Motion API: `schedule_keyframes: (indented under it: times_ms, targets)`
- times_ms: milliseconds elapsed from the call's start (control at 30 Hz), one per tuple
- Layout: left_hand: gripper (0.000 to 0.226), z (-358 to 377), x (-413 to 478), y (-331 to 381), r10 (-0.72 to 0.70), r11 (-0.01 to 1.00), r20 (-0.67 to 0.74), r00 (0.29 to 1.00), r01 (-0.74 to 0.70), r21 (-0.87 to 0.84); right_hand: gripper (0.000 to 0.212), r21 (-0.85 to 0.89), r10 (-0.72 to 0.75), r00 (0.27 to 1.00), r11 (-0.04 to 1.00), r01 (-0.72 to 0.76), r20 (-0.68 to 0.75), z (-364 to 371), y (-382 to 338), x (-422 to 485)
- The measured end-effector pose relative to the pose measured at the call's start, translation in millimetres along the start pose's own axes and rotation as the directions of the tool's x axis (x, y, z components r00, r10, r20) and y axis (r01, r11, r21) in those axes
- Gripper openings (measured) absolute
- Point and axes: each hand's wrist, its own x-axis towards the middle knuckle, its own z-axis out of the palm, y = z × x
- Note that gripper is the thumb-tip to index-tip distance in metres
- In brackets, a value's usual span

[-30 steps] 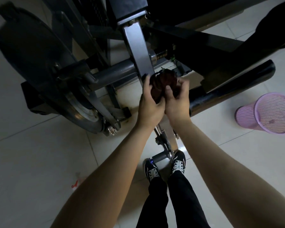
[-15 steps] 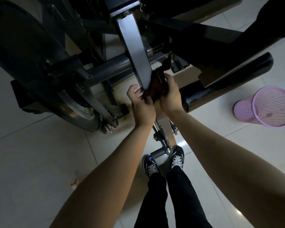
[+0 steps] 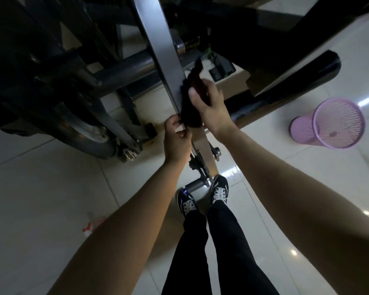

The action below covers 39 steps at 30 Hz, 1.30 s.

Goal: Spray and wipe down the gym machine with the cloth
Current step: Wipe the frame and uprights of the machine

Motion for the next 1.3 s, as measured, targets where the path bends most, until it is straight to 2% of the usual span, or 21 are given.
schedule_keyframes:
  times_ms: [133, 300, 400, 500, 567, 667, 733, 833, 933, 1033, 1100, 1167, 1233, 1300]
  targets:
    - [0.033, 1, 6, -8, -0.103, 0.992, 0.031, 0.994, 0.100, 0.082, 0.062, -0.095, -0.030, 0.999, 0.995, 0.028, -0.019, 12, 9, 8]
    - [0.040, 11, -11, -20, -0.279, 0.959, 0.105, 0.955, 0.271, 0.086, 0.051, -0.181, 0.039, 0.997, 0.982, -0.051, -0.070, 14, 65, -12]
    - [0.041, 16, -24, -29, -0.325, 0.942, 0.132, 0.937, 0.307, 0.138, 0.042, -0.164, 0.149, 0.987, 0.974, -0.158, -0.067, 12, 100, -32]
    - [0.042, 16, -33, -40, -0.382, 0.918, 0.158, 0.910, 0.356, 0.172, 0.043, -0.201, 0.240, 0.968, 0.947, -0.251, -0.080, 11, 133, -51]
    - [0.042, 16, -39, -45, -0.405, 0.910, 0.181, 0.897, 0.375, 0.179, 0.047, -0.188, 0.359, 0.929, 0.910, -0.370, -0.091, 8, 134, -63]
    - [0.042, 16, -43, -49, -0.413, 0.907, 0.185, 0.892, 0.385, 0.170, 0.030, -0.213, 0.447, 0.885, 0.859, -0.465, -0.129, 1, 135, -69]
    - [0.042, 16, -42, -50, -0.415, 0.907, 0.194, 0.889, 0.389, 0.158, 0.028, -0.168, 0.404, 0.903, 0.890, -0.425, -0.146, -3, 130, -68]
    - [0.039, 17, -41, -53, -0.433, 0.901, 0.198, 0.879, 0.420, 0.107, 0.029, -0.155, 0.164, 0.969, 0.969, -0.193, -0.184, 0, 100, -61]
    - [0.038, 18, -42, -57, -0.443, 0.897, 0.192, 0.876, 0.434, 0.086, 0.026, -0.134, -0.028, 0.977, 0.991, 0.000, -0.211, 13, 62, -48]
    - [0.038, 17, -42, -59, -0.415, 0.910, 0.215, 0.884, 0.405, 0.093, 0.025, -0.266, -0.205, 0.956, 0.953, 0.146, -0.210, 23, 53, -38]
    - [0.030, 17, -41, -60, -0.405, 0.914, 0.220, 0.887, 0.401, 0.065, 0.030, -0.393, -0.300, 0.942, 0.893, 0.222, -0.149, 29, 68, -46]
    - [0.026, 19, -43, -65, -0.444, 0.893, 0.232, 0.866, 0.450, 0.029, 0.031, -0.443, -0.293, 0.951, 0.869, 0.220, -0.103, 35, 91, -64]
    - [0.016, 19, -48, -68, -0.463, 0.884, 0.230, 0.856, 0.467, 0.041, 0.030, -0.367, -0.177, 0.978, 0.922, 0.124, -0.112, 38, 109, -81]
    - [0.020, 23, -54, -73, -0.438, 0.898, 0.213, 0.873, 0.435, 0.064, 0.032, -0.291, -0.097, 0.985, 0.955, 0.052, -0.145, 37, 119, -88]
